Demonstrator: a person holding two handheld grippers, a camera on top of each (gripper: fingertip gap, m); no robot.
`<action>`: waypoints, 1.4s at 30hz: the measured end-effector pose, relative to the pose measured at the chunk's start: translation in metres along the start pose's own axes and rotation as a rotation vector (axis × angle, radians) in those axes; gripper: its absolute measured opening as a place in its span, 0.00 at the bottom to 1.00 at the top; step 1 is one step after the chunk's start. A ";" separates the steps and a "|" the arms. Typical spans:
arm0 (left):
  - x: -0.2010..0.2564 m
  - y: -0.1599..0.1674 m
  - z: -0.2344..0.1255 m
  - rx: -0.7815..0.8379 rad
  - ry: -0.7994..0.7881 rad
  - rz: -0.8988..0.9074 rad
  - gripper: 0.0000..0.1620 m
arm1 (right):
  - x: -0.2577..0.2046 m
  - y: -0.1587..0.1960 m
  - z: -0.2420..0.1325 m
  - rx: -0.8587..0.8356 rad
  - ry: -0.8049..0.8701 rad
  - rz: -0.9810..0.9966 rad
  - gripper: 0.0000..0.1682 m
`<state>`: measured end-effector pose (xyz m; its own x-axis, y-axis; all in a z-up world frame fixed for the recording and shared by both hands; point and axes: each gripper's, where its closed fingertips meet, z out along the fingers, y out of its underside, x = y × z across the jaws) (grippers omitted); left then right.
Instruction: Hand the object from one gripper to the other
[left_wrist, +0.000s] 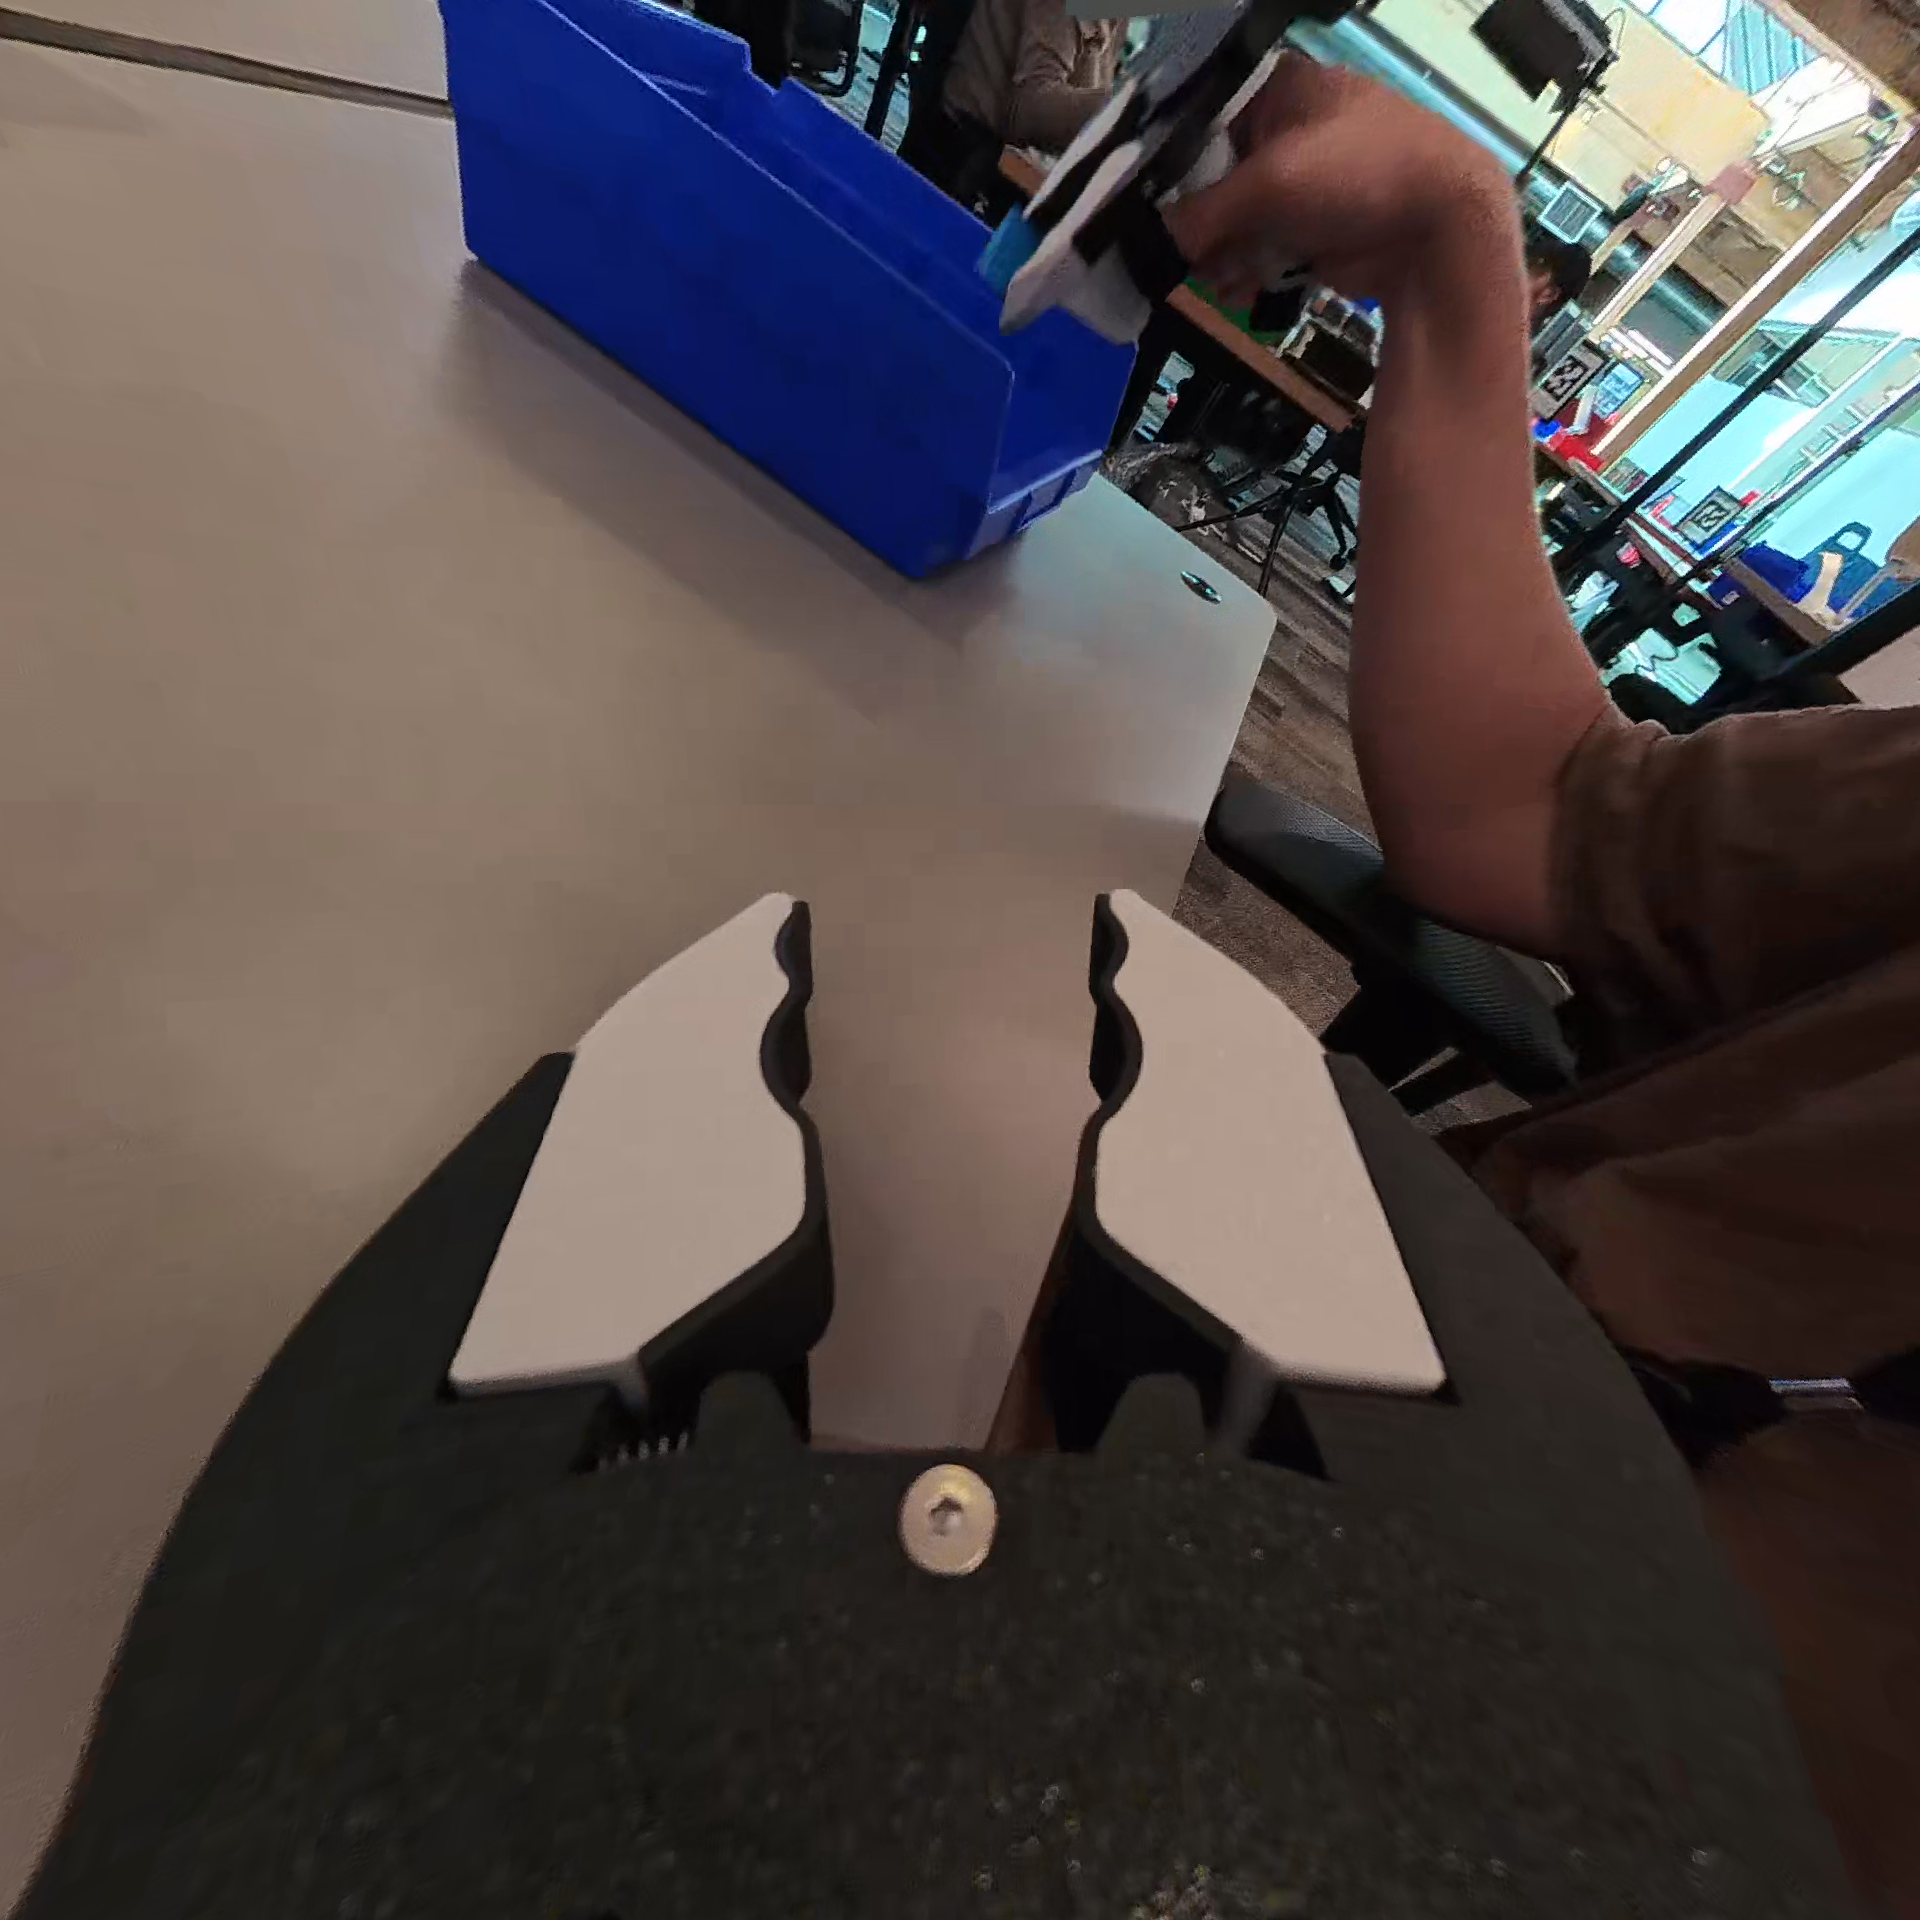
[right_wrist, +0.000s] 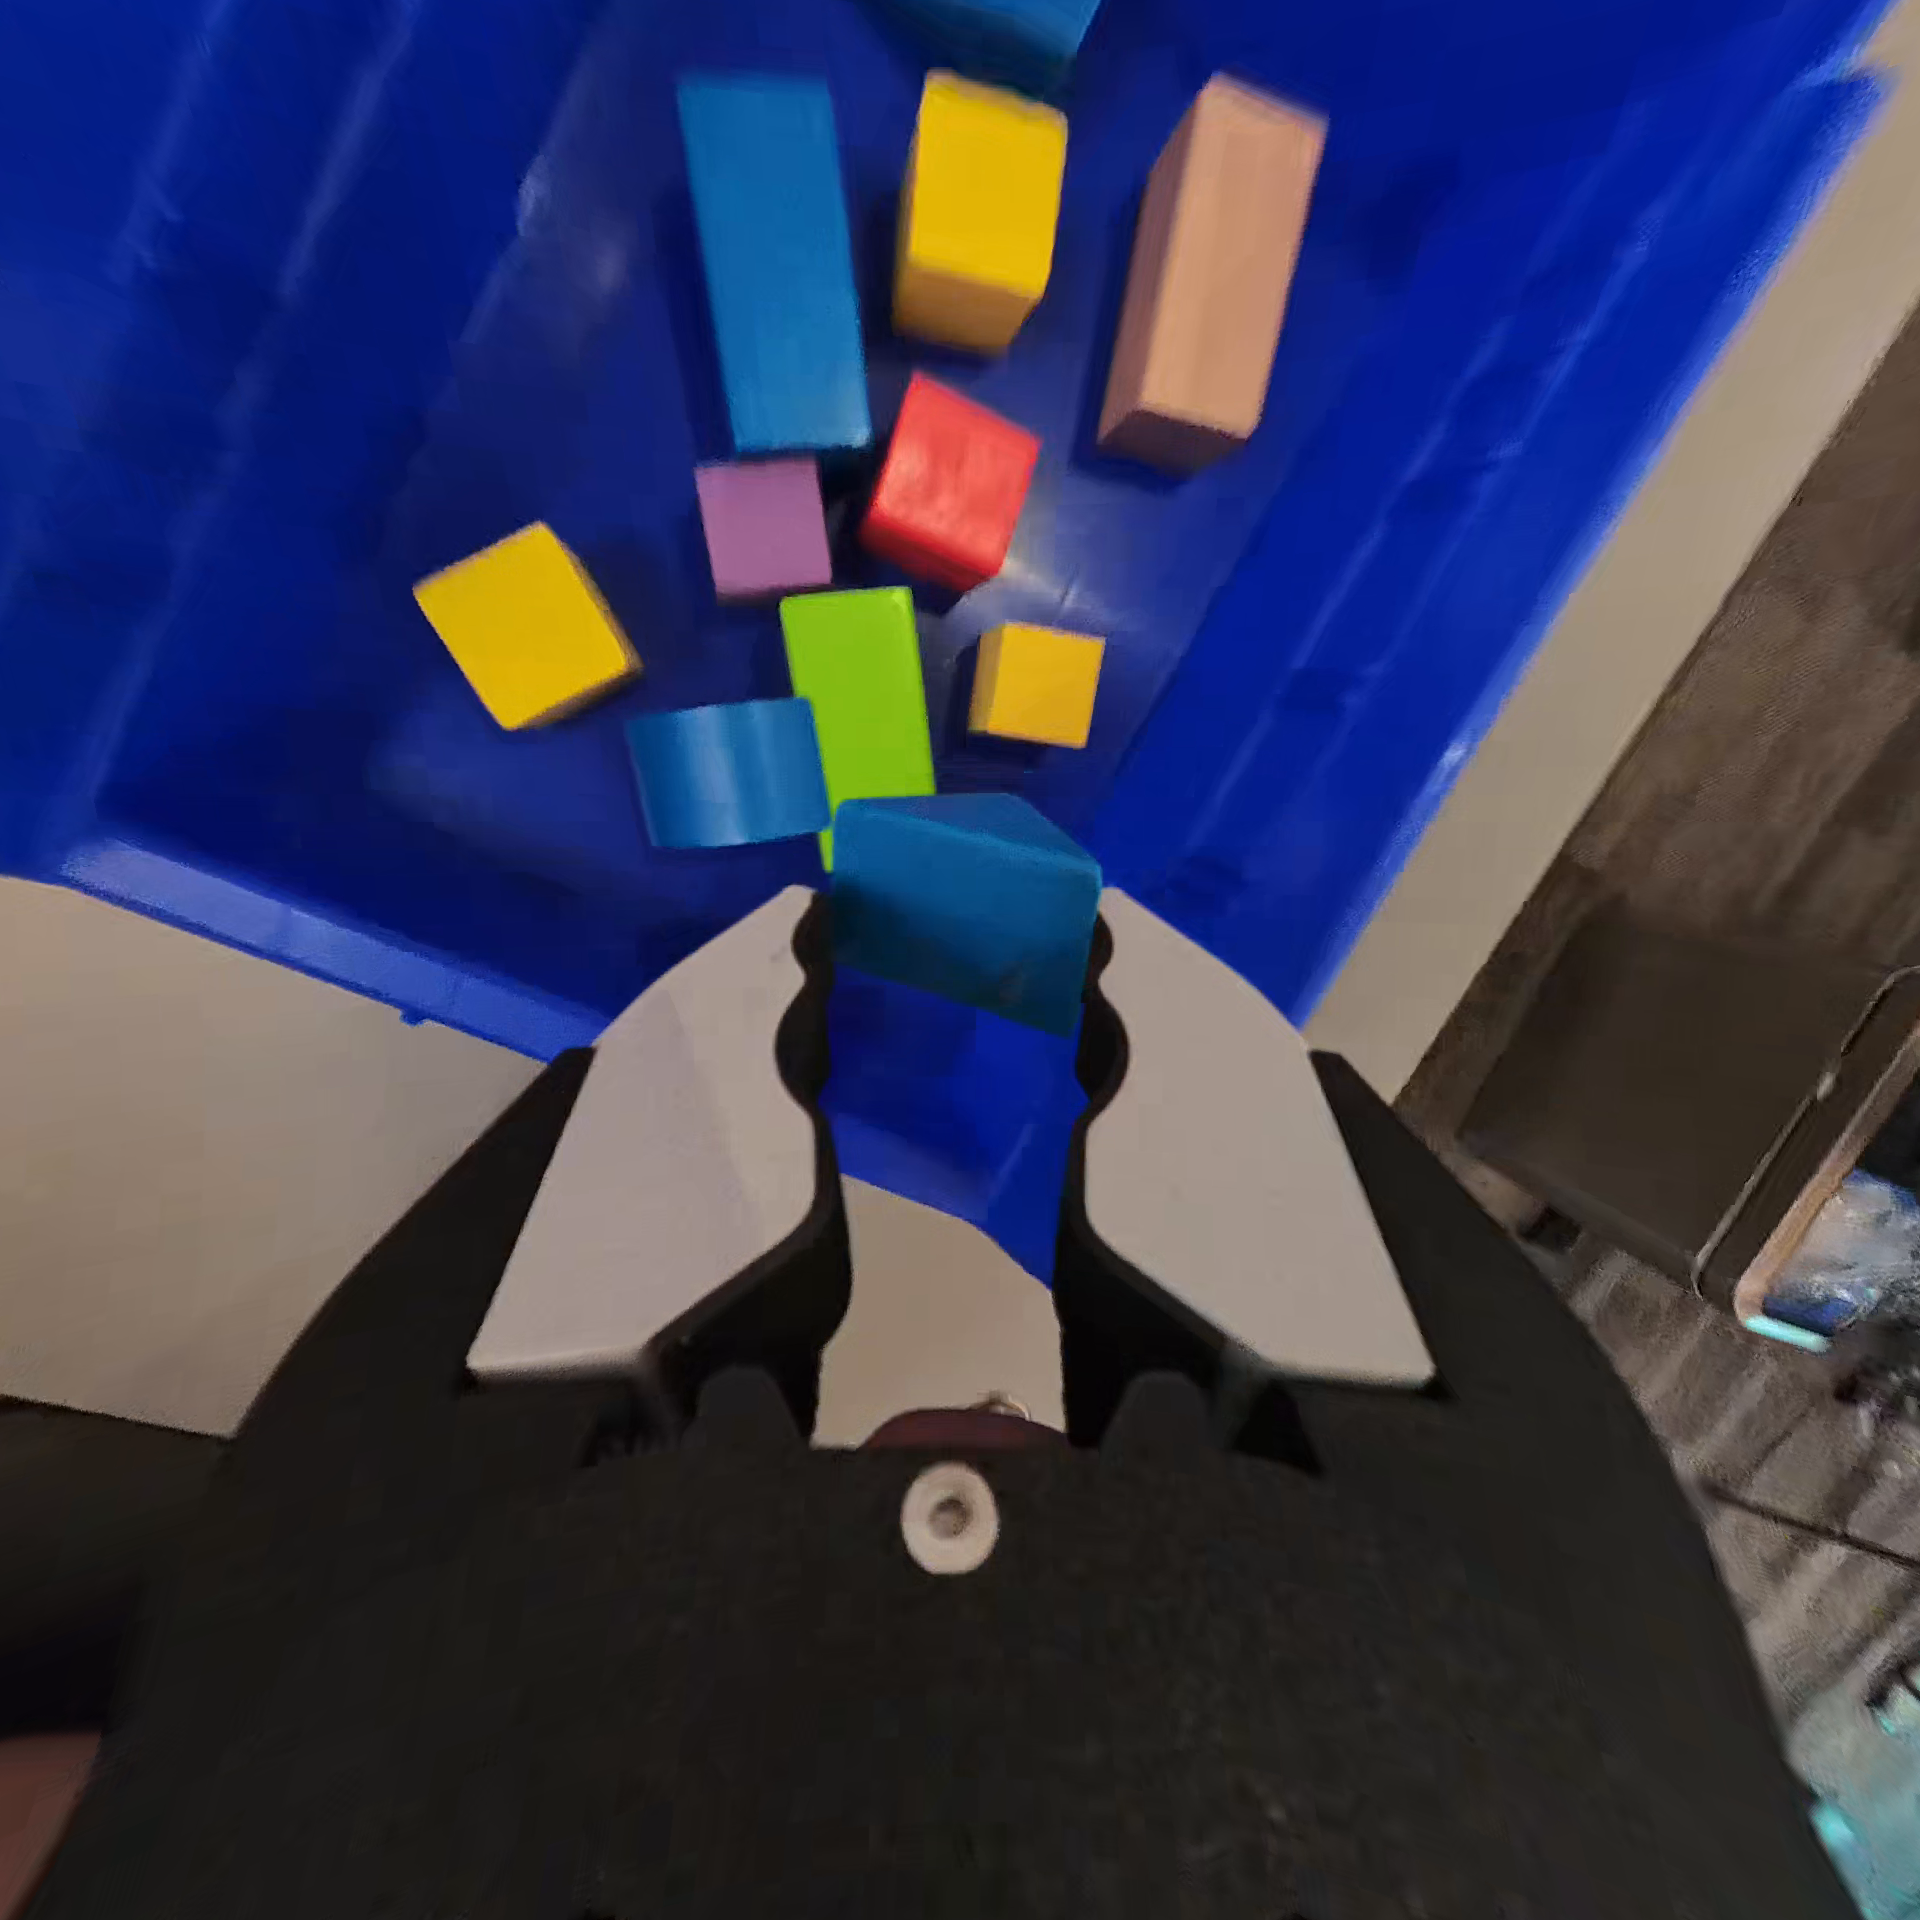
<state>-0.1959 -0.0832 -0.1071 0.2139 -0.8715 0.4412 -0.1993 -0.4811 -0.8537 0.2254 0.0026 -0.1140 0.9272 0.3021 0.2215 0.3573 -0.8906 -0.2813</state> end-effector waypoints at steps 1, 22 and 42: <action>0.000 0.000 0.000 0.000 0.008 -0.008 0.32 | -0.003 0.008 0.008 -0.065 -0.005 -0.009 0.27; 0.014 0.002 -0.002 -0.021 0.120 -0.071 0.32 | 0.012 0.049 0.027 -0.461 0.208 -0.113 0.31; -0.030 -0.008 -0.021 0.004 -0.146 0.037 0.32 | -0.247 -0.033 -0.076 1.186 -0.396 0.270 0.30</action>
<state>-0.2209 -0.0559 -0.1079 0.3435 -0.8655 0.3645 -0.2056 -0.4480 -0.8701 -0.0238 -0.0687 -0.0888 0.8827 0.4219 -0.2069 -0.1555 -0.1532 -0.9759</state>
